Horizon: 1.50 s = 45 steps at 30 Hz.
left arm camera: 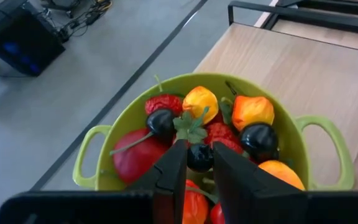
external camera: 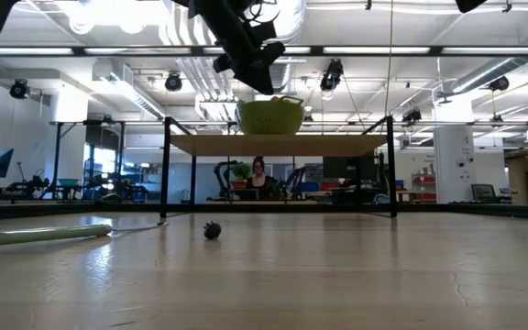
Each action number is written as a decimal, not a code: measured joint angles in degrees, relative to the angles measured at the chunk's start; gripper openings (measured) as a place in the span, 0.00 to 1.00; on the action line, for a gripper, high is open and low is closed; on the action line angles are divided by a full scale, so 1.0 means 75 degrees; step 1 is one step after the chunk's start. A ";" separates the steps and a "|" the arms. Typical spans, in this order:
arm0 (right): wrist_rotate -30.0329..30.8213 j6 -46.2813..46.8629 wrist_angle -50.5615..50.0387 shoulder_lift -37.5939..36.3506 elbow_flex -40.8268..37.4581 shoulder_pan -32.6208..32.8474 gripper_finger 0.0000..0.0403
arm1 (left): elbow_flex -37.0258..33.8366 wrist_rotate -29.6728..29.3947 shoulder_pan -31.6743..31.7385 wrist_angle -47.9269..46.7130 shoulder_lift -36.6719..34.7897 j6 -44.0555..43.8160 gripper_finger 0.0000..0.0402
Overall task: Pick & Place Fruit
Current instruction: Put the blueberry into the green colander on the shelf
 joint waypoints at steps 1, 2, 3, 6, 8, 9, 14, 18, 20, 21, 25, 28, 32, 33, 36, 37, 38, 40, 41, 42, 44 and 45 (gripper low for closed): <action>-0.0002 0.0000 0.0002 0.0000 0.0000 0.0000 0.90 | 0.0000 -0.0004 0.0000 -0.0006 0.0000 0.0000 0.18; -0.0001 0.0001 0.0001 0.0000 -0.0002 0.0002 0.90 | 0.0000 -0.0005 0.0000 -0.0028 0.0000 0.0000 0.18; -0.0002 0.0000 0.0002 0.0000 0.0000 0.0000 0.90 | 0.0000 -0.0008 0.0000 -0.0058 0.0000 0.0000 0.18; 0.0000 0.0000 0.0002 0.0001 -0.0001 0.0001 0.90 | -0.0003 -0.0074 0.0003 -0.0067 0.0000 0.0003 0.18; -0.0002 0.0000 -0.0001 0.0003 0.0000 0.0003 0.90 | -0.0003 -0.0166 0.0000 -0.0064 0.0000 0.0018 0.18; -0.0002 0.0000 0.0002 0.0003 -0.0001 0.0001 0.90 | -0.0003 -0.0178 0.0000 -0.0061 0.0000 0.0029 0.18; -0.0002 0.0002 -0.0001 0.0007 -0.0003 0.0001 0.90 | -0.0003 -0.0200 0.0000 -0.0064 0.0000 0.0026 0.19; -0.0002 0.0000 -0.0001 0.0006 0.0000 0.0000 0.90 | -0.0003 -0.0200 -0.0023 -0.0130 0.0000 0.0029 0.24; -0.0002 0.0000 -0.0001 0.0006 0.0000 0.0001 0.90 | -0.0003 -0.0199 -0.0034 -0.0212 0.0000 0.0033 0.28; -0.0002 0.0000 -0.0001 0.0006 -0.0003 0.0000 0.90 | -0.0003 -0.0199 -0.0032 -0.0254 0.0000 0.0036 0.30; 0.0000 0.0000 0.0000 0.0006 -0.0001 0.0002 0.90 | -0.0003 -0.0197 -0.0032 -0.0312 0.0000 0.0041 0.38; -0.0002 0.0000 0.0002 0.0006 -0.0003 0.0000 0.90 | -0.0003 -0.0193 -0.0035 -0.0312 0.0000 0.0098 0.41; -0.0002 0.0000 0.0002 0.0006 0.0000 0.0000 0.90 | 0.0054 -0.0132 -0.0114 -0.0483 0.0000 0.0413 0.41; -0.0002 0.0000 0.0001 0.0006 -0.0001 0.0000 0.90 | 0.0081 -0.0124 -0.0138 -0.0522 0.0000 0.0458 0.41; -0.0002 0.0001 0.0002 0.0006 -0.0001 0.0002 0.90 | 0.0190 -0.0112 -0.0225 -0.0666 -0.0003 0.0452 0.40; -0.0002 0.0001 0.0002 0.0006 -0.0001 0.0001 0.90 | 0.0215 -0.0114 -0.0270 -0.0666 -0.0011 0.0427 0.39; -0.0002 0.0000 0.0001 0.0006 -0.0001 0.0002 0.90 | 0.0229 -0.0115 -0.0314 -0.0677 -0.0027 0.0421 0.39; -0.0002 0.0000 -0.0001 0.0006 0.0000 0.0003 0.90 | 0.0246 -0.0108 -0.0438 -0.0726 -0.0064 0.0419 0.38; 0.0001 0.0000 0.0002 0.0006 -0.0003 0.0000 0.90 | 0.0249 -0.0068 -0.0506 -0.0723 -0.0078 0.0416 0.37; -0.0002 0.0000 -0.0001 0.0006 0.0000 0.0000 0.90 | 0.0254 -0.0004 -0.0575 -0.0729 -0.0088 0.0411 0.37; -0.0002 0.0000 0.0002 0.0006 0.0000 0.0000 0.90 | 0.0254 0.0123 -0.0716 -0.0789 -0.0093 0.0400 0.36; -0.0001 0.0000 0.0001 0.0006 -0.0001 0.0001 0.90 | 0.0254 0.0143 -0.0793 -0.0855 -0.0093 0.0396 0.36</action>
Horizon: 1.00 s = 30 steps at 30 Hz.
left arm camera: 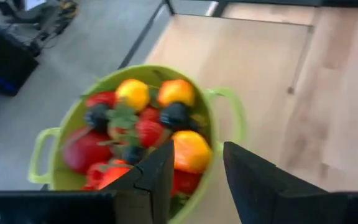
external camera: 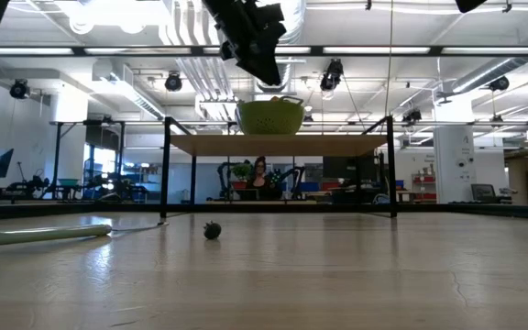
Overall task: Pick & Place Fruit
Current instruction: Put the blueberry into the green colander on the shelf
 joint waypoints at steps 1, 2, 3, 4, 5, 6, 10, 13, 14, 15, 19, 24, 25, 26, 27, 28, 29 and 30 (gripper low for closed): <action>0.0000 0.0000 -0.0002 0.0000 0.0001 0.0001 0.90 | 0.0000 0.0046 -0.0074 -0.0059 0.0000 -0.0003 0.36; -0.0001 0.0000 0.0001 0.0000 0.0000 -0.0001 0.90 | 0.0000 0.0109 -0.0148 -0.0132 0.0000 -0.0003 0.36; -0.0001 0.0000 0.0000 0.0000 0.0001 0.0000 0.90 | 0.0000 0.0152 -0.0225 -0.0235 0.0000 -0.0009 0.36; -0.0001 0.0000 -0.0001 0.0000 0.0001 -0.0001 0.90 | 0.0000 0.0173 -0.0307 -0.0347 0.0000 -0.0017 0.36; 0.0001 0.0000 0.0000 0.0000 0.0001 -0.0001 0.90 | 0.0000 0.0182 -0.0397 -0.0475 0.0000 -0.0025 0.36; -0.0001 0.0000 0.0001 -0.0003 0.0001 0.0002 0.90 | 0.0000 0.0184 -0.0491 -0.0614 0.0000 -0.0061 0.36; -0.0001 0.0000 -0.0001 -0.0006 -0.0001 -0.0001 0.90 | -0.0003 0.0193 -0.0892 -0.1046 -0.0001 -0.0238 0.37; -0.0001 0.0000 0.0000 -0.0006 0.0001 -0.0001 0.90 | -0.0051 0.0189 -0.1234 -0.1215 -0.0003 -0.0347 0.37; -0.0001 0.0000 -0.0001 -0.0006 0.0001 -0.0001 0.90 | -0.0090 0.0189 -0.1352 -0.1206 -0.0003 -0.0375 0.37; 0.0000 0.0000 -0.0001 -0.0006 0.0001 -0.0001 0.90 | -0.0125 0.0191 -0.1474 -0.1220 -0.0003 -0.0386 0.37; -0.0001 0.0000 0.0001 -0.0006 0.0001 -0.0001 0.90 | -0.0283 0.0191 -0.1919 -0.1281 -0.0006 -0.0396 0.37; 0.0000 0.0000 -0.0001 -0.0003 -0.0001 -0.0001 0.90 | -0.0513 0.0188 -0.2395 -0.1211 -0.0007 -0.0675 0.37; 0.0001 0.0000 0.0001 -0.0003 -0.0001 -0.0001 0.90 | -0.0589 0.0188 -0.2483 -0.1185 -0.0010 -0.0752 0.37; -0.0001 0.0000 0.0000 -0.0002 0.0001 -0.0001 0.90 | -0.0693 0.0188 -0.2565 -0.1136 -0.0012 -0.0823 0.37; -0.0001 0.0000 0.0001 0.0000 0.0001 -0.0001 0.90 | -0.0808 0.0188 -0.2648 -0.1104 -0.0012 -0.0909 0.37; -0.0001 0.0000 0.0001 0.0000 0.0001 -0.0001 0.90 | -0.0940 0.0191 -0.2729 -0.1067 -0.0012 -0.0990 0.37; 0.0002 0.0000 0.0001 0.0000 -0.0001 -0.0001 0.90 | -0.1071 0.0188 -0.2809 -0.1023 -0.0012 -0.1094 0.37; -0.0001 0.0000 0.0000 0.0003 -0.0001 0.0000 0.90 | -0.1237 0.0188 -0.2886 -0.0918 -0.0012 -0.1210 0.37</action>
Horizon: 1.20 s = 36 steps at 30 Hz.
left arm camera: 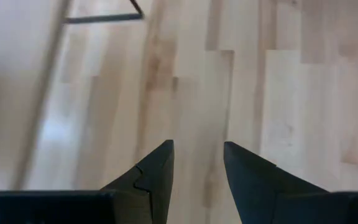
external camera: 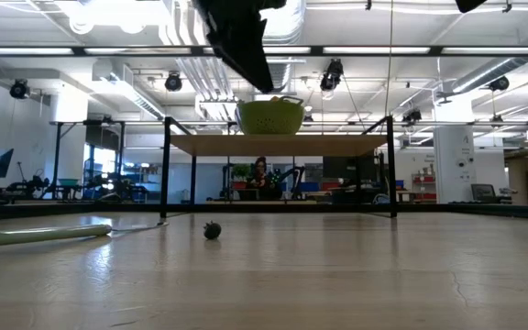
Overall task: Pick & Place Fruit
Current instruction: Put the blueberry into the green colander on the shelf
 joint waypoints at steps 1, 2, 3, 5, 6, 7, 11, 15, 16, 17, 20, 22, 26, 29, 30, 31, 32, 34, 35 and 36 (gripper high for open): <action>0.0000 0.0000 0.0000 -0.0003 0.0003 0.0000 0.90 | -0.0192 0.0000 -0.0073 0.0177 -0.0002 -0.0102 0.37; 0.0000 0.0000 0.0001 -0.0001 0.0001 -0.0001 0.90 | -0.0393 0.0000 -0.0148 0.0357 -0.0003 -0.0177 0.37; 0.0002 0.0000 -0.0001 -0.0003 0.0003 -0.0001 0.90 | -0.0573 0.0001 -0.0219 0.0459 0.0000 -0.0202 0.37; 0.0000 0.0000 0.0001 -0.0003 0.0002 -0.0001 0.90 | -0.0875 0.0003 -0.0355 0.0578 0.0006 -0.0254 0.37; 0.0003 0.0000 0.0001 -0.0003 0.0003 0.0002 0.90 | -0.0993 0.0003 -0.0420 0.0652 0.0006 -0.0336 0.37; 0.0000 0.0000 0.0001 -0.0003 0.0003 0.0002 0.90 | -0.1100 0.0001 -0.0482 0.0710 0.0006 -0.0420 0.37; 0.0000 0.0000 0.0001 -0.0003 0.0002 -0.0001 0.90 | -0.1439 0.0003 -0.0756 0.0727 0.0006 -0.0637 0.37; 0.0000 0.0000 0.0001 -0.0003 0.0001 0.0002 0.90 | -0.1799 0.0003 -0.1058 0.1166 0.0003 -0.0743 0.37; 0.0000 0.0000 0.0001 -0.0003 0.0000 -0.0001 0.90 | -0.1910 0.0001 -0.1134 0.1259 0.0003 -0.0749 0.37; 0.0000 0.0000 0.0001 -0.0003 0.0000 0.0000 0.90 | -0.2021 0.0003 -0.1207 0.1390 0.0003 -0.0753 0.37; 0.0001 0.0000 0.0001 -0.0003 0.0001 -0.0001 0.90 | -0.2353 0.0020 -0.1411 0.1836 0.0003 -0.0864 0.37; 0.0002 0.0000 -0.0001 -0.0003 0.0001 -0.0001 0.90 | -0.2581 0.0147 -0.1527 0.2004 0.0004 -0.0942 0.37; 0.0000 0.0000 -0.0001 -0.0003 0.0002 -0.0001 0.90 | -0.2894 0.0332 -0.1725 0.2302 0.0003 -0.1128 0.37; 0.0001 0.0000 0.0001 -0.0003 0.0003 0.0000 0.90 | -0.3177 0.0415 -0.1868 0.2636 0.0006 -0.1185 0.37; 0.0000 0.0000 0.0001 -0.0003 0.0003 -0.0001 0.90 | -0.3266 0.0425 -0.1912 0.2801 0.0006 -0.1189 0.37; 0.0001 0.0000 0.0001 -0.0003 0.0001 -0.0001 0.90 | -0.3359 0.0427 -0.1950 0.3001 0.0006 -0.1195 0.37; 0.0000 0.0000 0.0001 -0.0003 0.0003 -0.0001 0.90 | -0.3474 0.0426 -0.1981 0.3221 0.0004 -0.1220 0.37; 0.0001 0.0000 0.0001 -0.0006 0.0002 -0.0001 0.90 | -0.3728 0.0432 -0.2034 0.3576 0.0006 -0.1292 0.37; 0.0000 0.0000 0.0000 -0.0009 0.0000 -0.0001 0.90 | -0.3849 0.0437 -0.2055 0.3747 0.0006 -0.1324 0.37; 0.0001 0.0000 -0.0001 -0.0009 0.0003 -0.0001 0.90 | -0.3958 0.0437 -0.2067 0.3950 0.0006 -0.1342 0.37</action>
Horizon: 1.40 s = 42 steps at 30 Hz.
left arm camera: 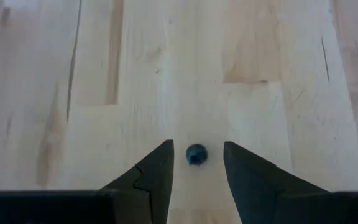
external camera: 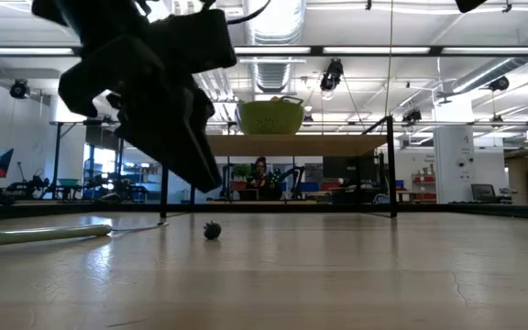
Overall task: Pick & Place Fruit
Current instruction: Put the blueberry into the green colander on the shelf
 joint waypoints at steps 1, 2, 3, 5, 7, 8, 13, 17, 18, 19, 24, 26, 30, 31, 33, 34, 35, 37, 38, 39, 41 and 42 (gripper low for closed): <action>-0.0001 0.0000 0.0001 0.0000 -0.0003 0.0001 0.90 | -0.0130 -0.0003 -0.0011 0.0211 0.0000 -0.0004 0.37; -0.0001 0.0000 0.0002 0.0000 -0.0002 0.0000 0.90 | -0.0264 0.0000 -0.0012 0.0376 0.0000 -0.0005 0.37; -0.0001 0.0000 0.0002 0.0000 0.0000 0.0000 0.90 | -0.0391 0.0020 -0.0012 0.0498 0.0000 -0.0009 0.37; -0.0001 0.0000 0.0002 0.0000 -0.0003 0.0000 0.90 | -0.0613 0.0079 -0.0012 0.0775 0.0000 -0.0021 0.37; -0.0001 0.0000 0.0002 0.0000 -0.0002 0.0000 0.90 | -0.0798 0.0108 -0.0012 0.1131 0.0000 -0.0022 0.37; -0.0001 0.0000 0.0002 0.0000 0.0000 0.0000 0.90 | -0.0890 0.0111 -0.0012 0.1268 0.0000 -0.0023 0.37; -0.0001 0.0000 -0.0001 0.0000 0.0000 0.0000 0.90 | -0.1179 0.0108 -0.0012 0.1805 0.0000 -0.0010 0.37; -0.0001 0.0000 0.0002 0.0003 -0.0001 0.0002 0.90 | -0.1448 0.0107 -0.0012 0.2351 0.0056 0.0087 0.37; 0.0001 0.0000 0.0002 0.0003 -0.0001 0.0001 0.90 | -0.1498 0.0108 -0.0012 0.2444 0.0086 0.0095 0.37; -0.0001 0.0000 -0.0001 0.0004 -0.0001 0.0003 0.90 | -0.1554 0.0108 -0.0012 0.2492 0.0131 0.0095 0.37; -0.0001 0.0000 0.0001 0.0006 0.0000 0.0003 0.90 | -0.1571 0.0091 -0.0017 0.2840 0.0423 0.0095 0.37; -0.0001 0.0000 0.0003 0.0006 0.0000 0.0001 0.90 | -0.1565 0.0084 -0.0015 0.3063 0.0513 0.0096 0.37; -0.0001 0.0000 -0.0001 0.0006 0.0000 0.0003 0.90 | -0.1563 0.0059 -0.0015 0.3289 0.0630 0.0095 0.37; -0.0001 0.0000 0.0002 0.0006 -0.0003 0.0000 0.90 | -0.1563 0.0064 -0.0015 0.3287 0.0638 0.0094 0.37; -0.0001 0.0000 0.0002 0.0006 0.0000 0.0002 0.90 | -0.1563 0.0063 -0.0015 0.3234 0.0638 0.0092 0.37; -0.0001 0.0000 0.0002 0.0006 -0.0001 0.0002 0.90 | -0.1563 0.0067 -0.0015 0.3229 0.0638 0.0081 0.37; -0.0001 0.0002 0.0002 0.0006 -0.0002 0.0000 0.90 | -0.1563 0.0072 -0.0015 0.3210 0.0638 0.0078 0.37; -0.0001 0.0000 0.0002 0.0006 -0.0001 0.0002 0.90 | -0.1560 0.0084 -0.0015 0.3169 0.0638 -0.0001 0.37; -0.0001 0.0000 0.0002 0.0006 -0.0002 0.0001 0.90 | -0.1560 0.0087 -0.0015 0.3151 0.0638 -0.0056 0.37; -0.0001 0.0002 0.0002 0.0006 -0.0001 0.0000 0.90 | -0.1558 0.0088 -0.0015 0.3125 0.0638 -0.0101 0.36; 0.0001 0.0000 0.0002 0.0006 0.0000 0.0000 0.90 | -0.1557 0.0096 -0.0015 0.3103 0.0638 -0.0214 0.35; -0.0001 0.0000 0.0002 0.0006 0.0000 0.0001 0.90 | -0.1557 0.0100 -0.0015 0.3098 0.0638 -0.0256 0.34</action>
